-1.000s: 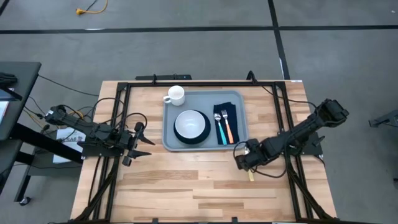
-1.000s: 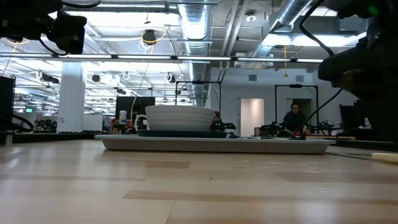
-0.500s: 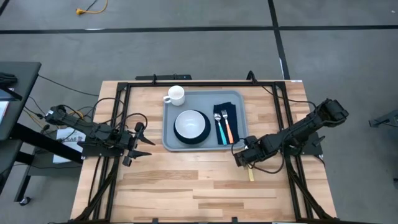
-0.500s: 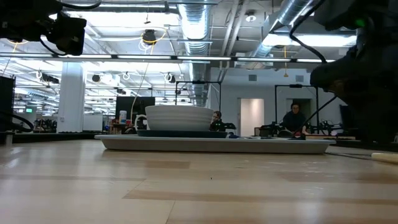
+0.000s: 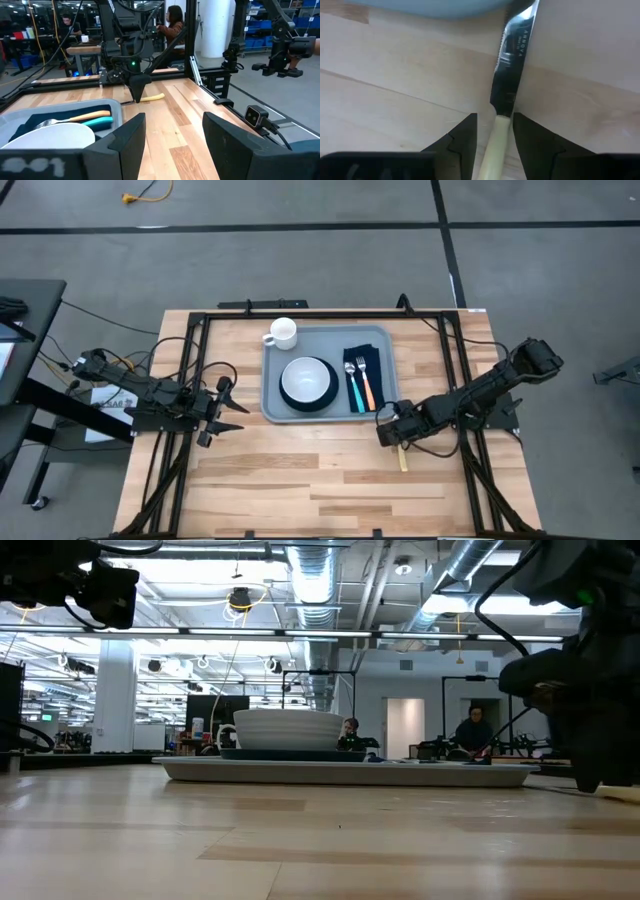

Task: Set up tray
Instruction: Put the yellow knife on the blue napkin to the right of the orange fork

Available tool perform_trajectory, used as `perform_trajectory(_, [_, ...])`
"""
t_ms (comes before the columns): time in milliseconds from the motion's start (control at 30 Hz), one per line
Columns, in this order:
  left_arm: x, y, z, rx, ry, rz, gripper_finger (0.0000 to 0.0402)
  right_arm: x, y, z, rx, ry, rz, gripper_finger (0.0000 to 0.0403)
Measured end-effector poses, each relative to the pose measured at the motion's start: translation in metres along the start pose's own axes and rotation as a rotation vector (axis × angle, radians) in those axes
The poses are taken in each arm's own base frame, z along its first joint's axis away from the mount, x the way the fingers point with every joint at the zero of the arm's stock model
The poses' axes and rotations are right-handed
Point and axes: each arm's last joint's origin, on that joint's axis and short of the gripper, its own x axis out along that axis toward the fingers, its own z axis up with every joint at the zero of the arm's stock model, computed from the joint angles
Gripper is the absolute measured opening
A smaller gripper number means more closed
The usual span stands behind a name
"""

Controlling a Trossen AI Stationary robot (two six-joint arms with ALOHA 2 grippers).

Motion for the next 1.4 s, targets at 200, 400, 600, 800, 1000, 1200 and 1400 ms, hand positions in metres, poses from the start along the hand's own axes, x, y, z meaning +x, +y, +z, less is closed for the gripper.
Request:
perform_trajectory(200, [0.0, 0.0, -0.001, 0.004, 0.009, 0.0, 0.0187, 0.0, -0.001, 0.0, 0.005, 0.025, -0.016, 0.0118])
perform_trajectory(400, [0.0, 0.0, -0.001, 0.005, 0.011, 0.0, 0.0187, 0.001, -0.004, 0.0, 0.019, 0.047, -0.045, 0.0064])
perform_trajectory(600, [0.0, 0.0, -0.001, 0.005, 0.012, 0.0, 0.0187, 0.0, -0.006, -0.001, 0.08, 0.06, -0.076, 0.0021])
perform_trajectory(800, [0.0, 0.0, -0.001, 0.005, 0.012, 0.0, 0.0187, 0.0, -0.008, -0.004, 0.158, 0.071, -0.093, 0.0016])
perform_trajectory(1000, [0.0, 0.0, -0.001, 0.005, 0.012, 0.0, 0.0187, 0.0, -0.01, -0.012, 0.225, 0.066, -0.108, 0.0016])
perform_trajectory(1200, [0.0, 0.0, -0.001, 0.014, 0.012, 0.0, 0.0187, -0.005, -0.014, -0.013, 0.236, 0.017, -0.096, 0.0016])
perform_trajectory(1400, [0.0, 0.0, -0.001, 0.015, 0.012, 0.0, 0.0187, -0.019, -0.025, -0.01, 0.271, -0.015, -0.108, 0.0016])
